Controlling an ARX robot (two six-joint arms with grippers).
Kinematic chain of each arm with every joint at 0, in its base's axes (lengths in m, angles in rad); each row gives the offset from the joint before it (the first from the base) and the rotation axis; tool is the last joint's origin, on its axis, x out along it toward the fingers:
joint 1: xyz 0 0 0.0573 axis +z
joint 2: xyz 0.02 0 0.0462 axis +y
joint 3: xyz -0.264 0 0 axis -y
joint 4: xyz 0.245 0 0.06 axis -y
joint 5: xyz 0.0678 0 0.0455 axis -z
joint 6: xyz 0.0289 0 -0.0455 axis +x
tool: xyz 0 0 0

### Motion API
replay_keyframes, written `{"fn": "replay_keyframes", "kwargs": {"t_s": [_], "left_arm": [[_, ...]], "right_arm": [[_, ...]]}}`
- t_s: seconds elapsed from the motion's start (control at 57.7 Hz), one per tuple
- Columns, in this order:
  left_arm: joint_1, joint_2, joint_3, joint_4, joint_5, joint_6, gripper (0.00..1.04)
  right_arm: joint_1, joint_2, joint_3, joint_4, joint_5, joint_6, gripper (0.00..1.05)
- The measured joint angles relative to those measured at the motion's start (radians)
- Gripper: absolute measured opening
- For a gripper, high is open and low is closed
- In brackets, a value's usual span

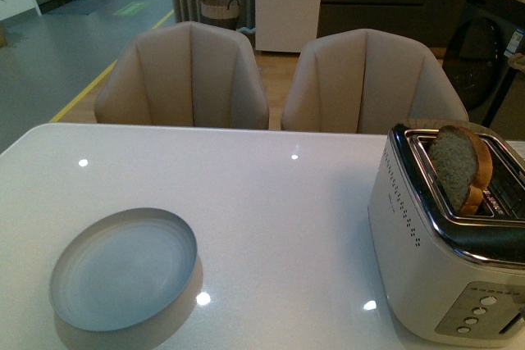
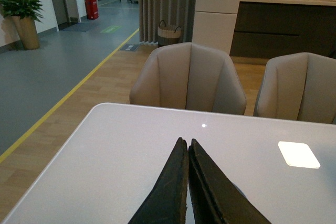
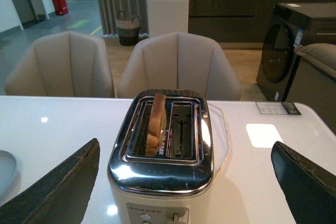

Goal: Left arm holds plate, right arm toasts bread

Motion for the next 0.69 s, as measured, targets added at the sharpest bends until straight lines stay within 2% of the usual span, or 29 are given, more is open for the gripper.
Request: {"fn": "replay_keyframes", "kwargs": {"t_s": [0.694], "left_arm": [[0.0,-0.294,0.0,-0.286,0.0,0.0,0.03]], "right_arm": [[0.0,0.0,0.0,0.0,0.0,0.0,0.96]]}}
